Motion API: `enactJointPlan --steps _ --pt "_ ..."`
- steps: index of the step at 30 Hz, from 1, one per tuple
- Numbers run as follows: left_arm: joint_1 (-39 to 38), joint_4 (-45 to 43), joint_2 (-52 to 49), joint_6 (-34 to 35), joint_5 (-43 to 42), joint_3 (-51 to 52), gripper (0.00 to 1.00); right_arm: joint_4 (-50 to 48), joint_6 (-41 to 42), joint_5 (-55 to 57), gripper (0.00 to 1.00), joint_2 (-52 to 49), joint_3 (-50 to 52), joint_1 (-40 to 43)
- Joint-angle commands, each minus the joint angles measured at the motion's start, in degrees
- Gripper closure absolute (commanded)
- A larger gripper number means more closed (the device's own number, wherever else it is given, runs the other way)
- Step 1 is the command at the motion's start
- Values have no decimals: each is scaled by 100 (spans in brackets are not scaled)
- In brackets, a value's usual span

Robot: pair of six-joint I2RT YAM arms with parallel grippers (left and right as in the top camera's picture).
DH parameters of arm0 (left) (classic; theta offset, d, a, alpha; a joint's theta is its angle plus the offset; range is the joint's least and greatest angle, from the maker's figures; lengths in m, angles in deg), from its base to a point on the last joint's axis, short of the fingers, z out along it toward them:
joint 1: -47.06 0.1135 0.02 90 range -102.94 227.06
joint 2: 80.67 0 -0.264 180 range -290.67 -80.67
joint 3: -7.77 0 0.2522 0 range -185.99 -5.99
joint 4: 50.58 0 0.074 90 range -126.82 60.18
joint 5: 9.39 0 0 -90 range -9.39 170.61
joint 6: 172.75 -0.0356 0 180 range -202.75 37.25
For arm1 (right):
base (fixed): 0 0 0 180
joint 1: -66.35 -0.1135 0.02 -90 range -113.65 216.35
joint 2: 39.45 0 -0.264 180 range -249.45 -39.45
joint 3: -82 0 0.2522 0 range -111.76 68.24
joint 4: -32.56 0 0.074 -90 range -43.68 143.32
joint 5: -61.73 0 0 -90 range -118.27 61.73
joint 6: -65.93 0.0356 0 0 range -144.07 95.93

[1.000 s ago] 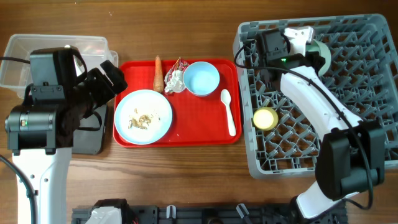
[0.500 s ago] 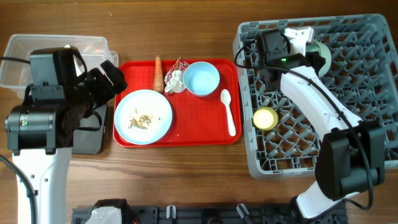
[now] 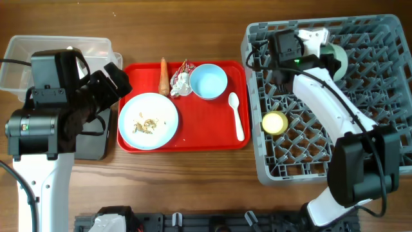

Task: Sort waste into correct bins and load items into the dishwasher rack
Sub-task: 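Grasp the light-blue bowl on the tray with the right gripper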

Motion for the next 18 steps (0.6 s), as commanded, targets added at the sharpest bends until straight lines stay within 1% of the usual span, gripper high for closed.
enactJointPlan --steps 1,2,3,6,8,10,11,14,16,17,18 --pt "28 -15 0 52 55 -4 0 144 -33 -640 95 -48 -24 -396" --pt "31 -15 0 55 55 -7 0 168 -35 -640 95 -24 -24 -501" --pt "28 -15 0 52 55 -4 0 177 -92 -634 92 24 -24 -632" --pt "28 -15 0 52 55 -4 0 173 -260 -634 74 310 -28 -999" --pt "28 -15 0 52 55 -7 0 170 -332 -826 50 708 -116 -1397" --pt "31 -15 0 52 55 -7 0 153 -334 -1488 46 986 -208 -1698" --pt "31 -15 0 52 55 -7 0 109 -332 -2044 45 1106 -229 -1834" --pt "28 -15 0 52 55 -7 0 -103 -192 -4789 44 1274 -229 -2149" --pt "28 -15 0 52 55 -7 0 -319 503 -6341 42 1086 -219 -2157" --pt "28 -15 0 52 55 -7 0 -448 866 -6741 42 931 -219 -2157" --pt "28 -15 0 52 55 -4 0 -577 1281 -6846 42 743 -219 -2157"
